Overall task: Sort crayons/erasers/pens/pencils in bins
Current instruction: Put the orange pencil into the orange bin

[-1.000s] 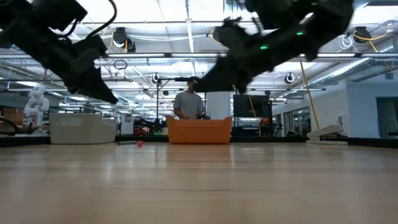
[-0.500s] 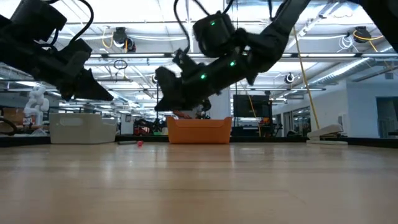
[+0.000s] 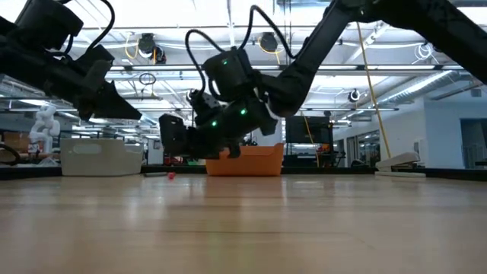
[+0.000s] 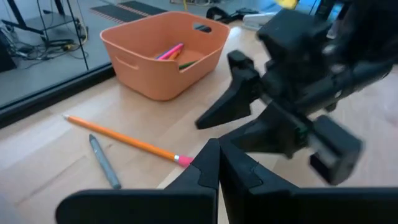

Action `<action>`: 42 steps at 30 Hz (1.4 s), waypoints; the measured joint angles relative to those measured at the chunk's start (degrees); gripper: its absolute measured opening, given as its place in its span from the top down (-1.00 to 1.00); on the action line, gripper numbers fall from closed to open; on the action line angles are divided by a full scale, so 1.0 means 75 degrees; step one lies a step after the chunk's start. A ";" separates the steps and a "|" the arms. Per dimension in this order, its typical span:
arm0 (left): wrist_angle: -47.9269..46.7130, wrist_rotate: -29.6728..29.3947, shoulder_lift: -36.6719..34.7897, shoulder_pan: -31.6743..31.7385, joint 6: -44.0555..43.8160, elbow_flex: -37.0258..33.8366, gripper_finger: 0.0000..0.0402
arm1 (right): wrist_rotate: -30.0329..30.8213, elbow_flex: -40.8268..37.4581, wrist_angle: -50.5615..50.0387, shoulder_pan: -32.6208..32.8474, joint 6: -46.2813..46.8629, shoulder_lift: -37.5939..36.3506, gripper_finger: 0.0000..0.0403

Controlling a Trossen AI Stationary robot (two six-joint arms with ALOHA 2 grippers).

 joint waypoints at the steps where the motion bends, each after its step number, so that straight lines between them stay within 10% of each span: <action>1: 0.0040 0.0000 0.0000 -0.0002 -0.0004 0.0000 0.98 | 0.0078 0.0072 0.0006 -0.0008 0.0085 0.0078 0.16; 11: 0.0042 -0.0020 0.0000 0.0004 -0.0003 0.0000 0.97 | 0.0067 0.0811 -0.0132 -0.0170 0.0292 0.0894 -0.11; 31: -0.0134 -0.0032 0.0000 0.0004 0.0125 0.0000 0.97 | 0.0194 0.0974 -0.1586 -0.0298 0.0236 0.0886 0.76; 42: -0.0243 -0.0064 0.0002 0.0004 0.0144 0.0000 0.97 | 0.0165 0.0729 -0.2625 -0.0241 0.0224 0.0122 0.81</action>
